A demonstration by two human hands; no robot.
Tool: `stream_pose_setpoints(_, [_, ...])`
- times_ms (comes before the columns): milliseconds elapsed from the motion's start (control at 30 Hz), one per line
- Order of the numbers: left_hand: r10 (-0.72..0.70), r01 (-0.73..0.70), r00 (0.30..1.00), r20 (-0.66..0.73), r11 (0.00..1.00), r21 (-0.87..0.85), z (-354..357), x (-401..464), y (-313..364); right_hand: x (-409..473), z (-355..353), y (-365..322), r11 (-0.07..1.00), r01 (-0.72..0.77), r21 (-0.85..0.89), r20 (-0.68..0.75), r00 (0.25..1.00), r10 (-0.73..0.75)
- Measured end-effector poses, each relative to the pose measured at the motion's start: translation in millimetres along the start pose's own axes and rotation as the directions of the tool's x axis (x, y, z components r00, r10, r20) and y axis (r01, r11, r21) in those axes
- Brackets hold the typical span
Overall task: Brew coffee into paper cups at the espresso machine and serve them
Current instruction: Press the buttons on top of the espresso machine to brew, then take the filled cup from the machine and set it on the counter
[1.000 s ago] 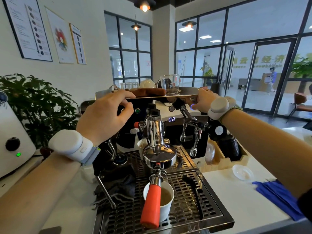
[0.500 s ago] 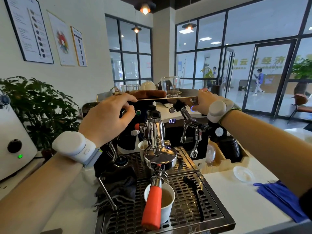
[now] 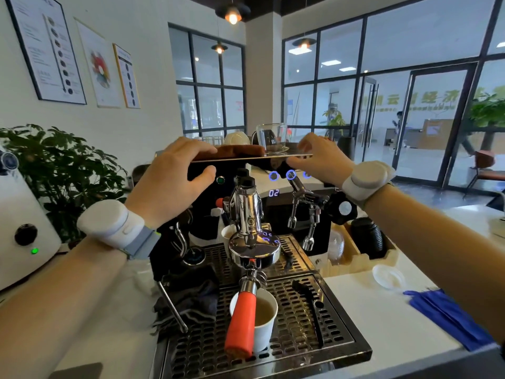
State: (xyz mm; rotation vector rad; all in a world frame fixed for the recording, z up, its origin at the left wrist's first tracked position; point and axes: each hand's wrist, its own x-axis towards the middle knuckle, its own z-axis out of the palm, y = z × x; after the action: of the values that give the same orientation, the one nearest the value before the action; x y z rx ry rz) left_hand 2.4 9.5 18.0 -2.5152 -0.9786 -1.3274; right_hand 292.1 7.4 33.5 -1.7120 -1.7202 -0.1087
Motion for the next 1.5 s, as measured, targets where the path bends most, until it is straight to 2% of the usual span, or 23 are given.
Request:
stream_pose_setpoints(167, [-0.010, 0.001, 0.998, -0.058, 0.987, -0.161, 7, -10, 14, -25, 9, -19, 0.977, 0.115, 0.180, -0.071, 0.992, -0.103])
stream_pose_setpoints(367, [0.090, -0.104, 0.994, -0.064, 0.952, -0.288, 16, -30, 24, -46, 19, -25, 0.914, 0.185, 0.362, -0.095, 0.982, -0.161])
stream_pose_setpoints(567, [0.016, -0.014, 1.000, 0.001, 0.904, -0.428, 32, -56, 29, -67, 33, -25, 0.865, 0.201, 0.460, -0.071, 0.979, -0.189])
stream_pose_setpoints(667, [-0.043, 0.078, 0.996, 0.082, 0.866, -0.494, 45, -73, 28, -85, 47, -19, 0.834, 0.147, 0.532, -0.016, 0.986, -0.164])
stream_pose_setpoints(867, [-0.144, 0.275, 0.953, 0.268, 0.781, -0.561, 73, -108, 10, -123, 78, 3, 0.822, 0.085, 0.563, 0.109, 0.978, -0.176])
stream_pose_setpoints(1033, [-0.220, 0.382, 0.917, 0.333, 0.722, -0.577, 91, -132, -8, -143, 98, 28, 0.802, -0.038, 0.597, 0.244, 0.960, -0.136])
stream_pose_setpoints(1333, [-0.379, 0.615, 0.780, 0.498, 0.612, -0.498, 114, -178, -27, -179, 139, 55, 0.791, -0.211, 0.574, 0.442, 0.893, -0.082])
stream_pose_setpoints(1400, [-0.393, 0.659, 0.743, 0.542, 0.570, -0.490, 117, -188, -27, -187, 150, 57, 0.792, -0.233, 0.564, 0.483, 0.871, -0.087])
stream_pose_setpoints(1500, [-0.357, 0.673, 0.713, 0.603, 0.589, -0.447, 121, -199, -27, -195, 164, 58, 0.793, -0.281, 0.540, 0.553, 0.829, -0.082])
